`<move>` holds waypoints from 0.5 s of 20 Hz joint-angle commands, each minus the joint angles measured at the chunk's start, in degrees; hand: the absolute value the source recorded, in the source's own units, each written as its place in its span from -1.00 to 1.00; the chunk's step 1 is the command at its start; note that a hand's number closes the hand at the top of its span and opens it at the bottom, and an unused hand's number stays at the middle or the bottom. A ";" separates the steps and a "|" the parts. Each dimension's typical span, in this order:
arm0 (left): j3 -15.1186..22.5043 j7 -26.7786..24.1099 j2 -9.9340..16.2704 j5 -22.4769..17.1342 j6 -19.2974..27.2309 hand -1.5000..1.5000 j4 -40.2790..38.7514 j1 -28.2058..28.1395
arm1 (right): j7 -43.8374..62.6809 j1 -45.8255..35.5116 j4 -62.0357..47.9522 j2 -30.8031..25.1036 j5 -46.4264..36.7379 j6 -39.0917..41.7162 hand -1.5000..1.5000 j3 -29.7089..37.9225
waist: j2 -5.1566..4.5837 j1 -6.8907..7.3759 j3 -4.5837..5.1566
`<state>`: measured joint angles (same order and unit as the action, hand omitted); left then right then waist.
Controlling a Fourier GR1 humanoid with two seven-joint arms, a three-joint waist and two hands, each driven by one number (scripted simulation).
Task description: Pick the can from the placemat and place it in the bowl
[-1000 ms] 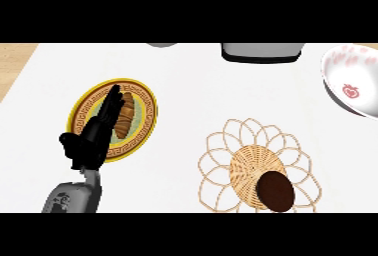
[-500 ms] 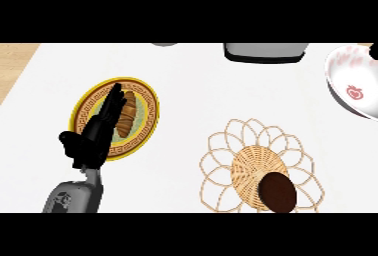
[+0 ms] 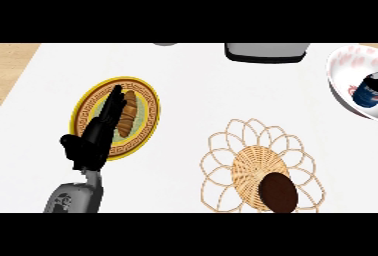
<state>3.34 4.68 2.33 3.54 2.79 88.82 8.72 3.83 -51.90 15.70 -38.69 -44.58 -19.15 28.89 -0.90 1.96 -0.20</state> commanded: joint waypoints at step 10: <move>-0.74 2.50 0.79 -0.24 -0.26 0.00 1.57 -0.70 | -16.58 -0.75 4.53 -0.04 12.86 -5.00 -1.00 10.12 | 0.53 -0.64 0.12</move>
<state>3.32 5.96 2.28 4.09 3.36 89.77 8.38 -11.45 -51.03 18.63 -38.79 -34.48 -22.14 37.05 -0.61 1.53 -0.16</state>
